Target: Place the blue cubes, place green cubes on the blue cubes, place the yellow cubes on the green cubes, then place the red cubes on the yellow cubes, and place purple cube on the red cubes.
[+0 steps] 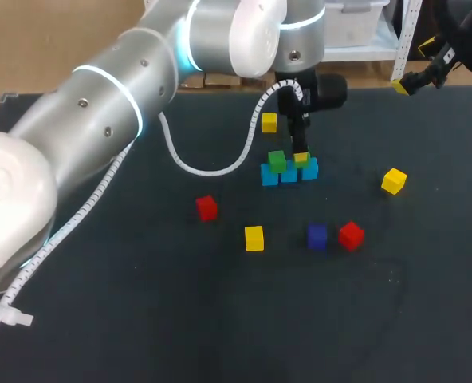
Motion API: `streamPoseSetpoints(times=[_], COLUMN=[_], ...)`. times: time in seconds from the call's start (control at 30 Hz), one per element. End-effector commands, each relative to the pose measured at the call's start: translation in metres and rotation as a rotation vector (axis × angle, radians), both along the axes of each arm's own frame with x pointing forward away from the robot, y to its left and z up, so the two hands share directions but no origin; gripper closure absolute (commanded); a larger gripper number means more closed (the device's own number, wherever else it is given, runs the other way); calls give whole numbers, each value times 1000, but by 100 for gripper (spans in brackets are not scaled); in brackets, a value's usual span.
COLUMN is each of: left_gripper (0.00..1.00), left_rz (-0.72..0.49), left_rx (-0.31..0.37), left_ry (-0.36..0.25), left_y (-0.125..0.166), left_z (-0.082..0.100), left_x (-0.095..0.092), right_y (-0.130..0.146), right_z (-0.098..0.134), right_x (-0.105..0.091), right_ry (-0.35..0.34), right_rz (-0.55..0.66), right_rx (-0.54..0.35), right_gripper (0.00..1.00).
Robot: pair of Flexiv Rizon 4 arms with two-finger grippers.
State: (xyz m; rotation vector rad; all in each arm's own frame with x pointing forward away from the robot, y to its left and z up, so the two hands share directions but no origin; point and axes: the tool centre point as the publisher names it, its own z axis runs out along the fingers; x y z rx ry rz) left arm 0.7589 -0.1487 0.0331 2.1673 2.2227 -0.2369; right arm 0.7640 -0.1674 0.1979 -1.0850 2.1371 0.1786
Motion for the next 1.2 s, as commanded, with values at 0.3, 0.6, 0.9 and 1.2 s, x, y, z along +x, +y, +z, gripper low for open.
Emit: streamPoseSetpoints(times=[0.3, 0.6, 0.9, 1.2], left_gripper=[100, 100, 100, 86], left_rz=[31, 28, 24, 22], left_rx=[-11, -1, 10, 9], left_ry=[-14, -22, -26, -28], left_y=[1, 2, 3, 3], left_z=[-1, -1, -3, -2], left_x=[3, 5, 5, 5], right_y=[0, 0, 0, 0], right_z=[0, 0, 0, 0], right_x=[0, 0, 0, 0], right_ry=[0, 0, 0, 0], right_rz=[0, 0, 0, 0], right_rx=[0, 0, 0, 0], right_gripper=[0, 0, 0, 0])
